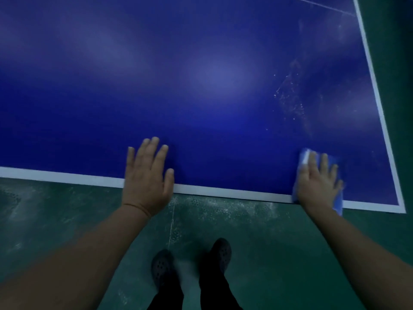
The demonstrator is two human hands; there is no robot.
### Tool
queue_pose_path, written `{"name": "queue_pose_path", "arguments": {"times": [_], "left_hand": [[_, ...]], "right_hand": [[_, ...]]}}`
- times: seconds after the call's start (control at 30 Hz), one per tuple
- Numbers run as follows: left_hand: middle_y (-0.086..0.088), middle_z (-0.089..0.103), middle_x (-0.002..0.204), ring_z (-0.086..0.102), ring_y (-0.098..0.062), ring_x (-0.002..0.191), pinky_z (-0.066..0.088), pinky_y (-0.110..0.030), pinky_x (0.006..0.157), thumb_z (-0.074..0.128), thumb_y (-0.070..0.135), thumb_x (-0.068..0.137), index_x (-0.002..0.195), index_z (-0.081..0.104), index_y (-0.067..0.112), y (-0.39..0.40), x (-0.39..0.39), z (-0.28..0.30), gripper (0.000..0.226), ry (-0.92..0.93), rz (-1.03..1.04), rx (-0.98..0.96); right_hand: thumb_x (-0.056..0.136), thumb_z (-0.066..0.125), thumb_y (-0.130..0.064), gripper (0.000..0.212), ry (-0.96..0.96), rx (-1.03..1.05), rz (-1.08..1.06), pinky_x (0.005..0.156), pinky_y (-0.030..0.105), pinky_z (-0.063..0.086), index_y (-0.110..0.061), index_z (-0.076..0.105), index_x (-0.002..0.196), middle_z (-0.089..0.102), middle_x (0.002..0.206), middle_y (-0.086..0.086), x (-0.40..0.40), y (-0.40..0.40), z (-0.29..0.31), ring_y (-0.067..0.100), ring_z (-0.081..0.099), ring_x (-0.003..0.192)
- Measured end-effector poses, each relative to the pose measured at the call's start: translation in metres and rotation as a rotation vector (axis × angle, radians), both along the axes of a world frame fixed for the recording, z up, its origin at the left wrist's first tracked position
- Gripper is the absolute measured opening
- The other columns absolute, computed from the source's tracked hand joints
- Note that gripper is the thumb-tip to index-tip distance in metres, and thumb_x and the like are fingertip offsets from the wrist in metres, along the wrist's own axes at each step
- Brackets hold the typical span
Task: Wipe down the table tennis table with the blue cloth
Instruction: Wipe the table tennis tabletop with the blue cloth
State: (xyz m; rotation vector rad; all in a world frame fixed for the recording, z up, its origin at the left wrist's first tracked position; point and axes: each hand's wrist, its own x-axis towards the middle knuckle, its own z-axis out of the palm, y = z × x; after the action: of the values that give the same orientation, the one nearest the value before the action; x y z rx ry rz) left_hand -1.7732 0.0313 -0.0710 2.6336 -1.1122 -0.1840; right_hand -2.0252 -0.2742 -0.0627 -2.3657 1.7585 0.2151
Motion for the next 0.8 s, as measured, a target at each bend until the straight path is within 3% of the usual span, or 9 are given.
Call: {"name": "queue_pose_path", "arguments": {"times": [0.1,0.27,0.4,0.47,0.53,0.67,0.73,0.8], "left_hand": [[-0.013,0.023,0.162,0.014,-0.027,0.151,0.004,-0.051,0.123,0.024,0.044,0.096,0.150,0.037,0.008,-0.040,-0.032,-0.005,0.067,0.015,-0.088,0.065],[-0.017,0.022,0.161,0.013,-0.032,0.151,0.005,-0.056,0.121,0.031,0.046,0.095,0.151,0.032,0.006,-0.051,-0.044,-0.021,0.069,-0.111,-0.113,0.103],[-0.017,0.026,0.160,0.017,-0.036,0.150,0.008,-0.059,0.120,0.032,0.047,0.095,0.151,0.035,0.013,-0.054,-0.044,-0.023,0.066,-0.157,-0.121,0.111],[-0.015,0.029,0.159,0.019,-0.038,0.149,0.009,-0.061,0.119,0.031,0.048,0.095,0.151,0.037,0.019,-0.055,-0.044,-0.022,0.063,-0.163,-0.147,0.129],[-0.014,0.031,0.158,0.020,-0.039,0.148,0.010,-0.062,0.119,0.030,0.048,0.095,0.150,0.039,0.021,-0.054,-0.043,-0.021,0.062,-0.162,-0.159,0.140],[-0.014,0.035,0.156,0.022,-0.039,0.148,0.009,-0.061,0.119,0.030,0.049,0.095,0.148,0.042,0.021,-0.056,-0.044,-0.022,0.061,-0.149,-0.161,0.145],[-0.014,0.036,0.156,0.022,-0.038,0.147,0.009,-0.061,0.119,0.031,0.049,0.095,0.149,0.041,0.021,-0.055,-0.043,-0.023,0.061,-0.146,-0.159,0.143],[-0.013,0.035,0.156,0.022,-0.038,0.148,0.009,-0.061,0.119,0.031,0.048,0.095,0.150,0.039,0.022,-0.055,-0.042,-0.022,0.061,-0.144,-0.159,0.151]], "right_hand": [[0.106,0.020,-0.043,0.055,-0.021,-0.035,-0.107,0.118,0.066,0.006,-0.030,0.015,0.159,0.007,0.168,0.003,0.027,0.010,-0.004,0.037,0.005,0.152],[0.101,0.021,-0.045,0.055,-0.123,-0.086,0.548,0.118,0.060,0.003,-0.034,0.027,0.155,0.016,0.166,0.000,0.151,0.076,-0.023,0.034,0.009,0.153],[0.102,0.023,-0.043,0.054,-0.164,-0.064,0.720,0.117,0.062,0.009,-0.034,0.029,0.154,0.021,0.165,0.001,0.198,0.041,-0.022,0.035,0.014,0.151],[0.099,0.024,-0.038,0.058,-0.051,-0.119,0.585,0.113,0.066,0.016,-0.029,0.026,0.155,0.019,0.165,0.006,0.167,-0.017,-0.025,0.040,0.019,0.149],[0.102,0.027,-0.036,0.056,-0.012,-0.149,0.277,0.112,0.069,0.017,-0.026,0.023,0.157,0.018,0.165,0.010,0.104,-0.081,-0.023,0.043,0.019,0.148],[0.102,0.013,-0.050,0.059,-0.067,-0.029,-0.347,0.116,0.066,0.001,-0.034,0.013,0.159,0.007,0.168,0.002,0.006,-0.134,-0.003,0.036,0.003,0.153],[0.104,0.014,-0.047,0.057,-0.076,-0.071,-0.387,0.116,0.066,0.001,-0.033,0.014,0.159,0.006,0.168,0.002,0.021,-0.109,-0.007,0.037,0.002,0.153],[0.106,0.023,-0.041,0.054,-0.101,-0.109,-0.184,0.116,0.067,0.005,-0.029,0.019,0.159,0.011,0.167,0.005,0.056,-0.056,-0.014,0.039,0.007,0.152]]}}
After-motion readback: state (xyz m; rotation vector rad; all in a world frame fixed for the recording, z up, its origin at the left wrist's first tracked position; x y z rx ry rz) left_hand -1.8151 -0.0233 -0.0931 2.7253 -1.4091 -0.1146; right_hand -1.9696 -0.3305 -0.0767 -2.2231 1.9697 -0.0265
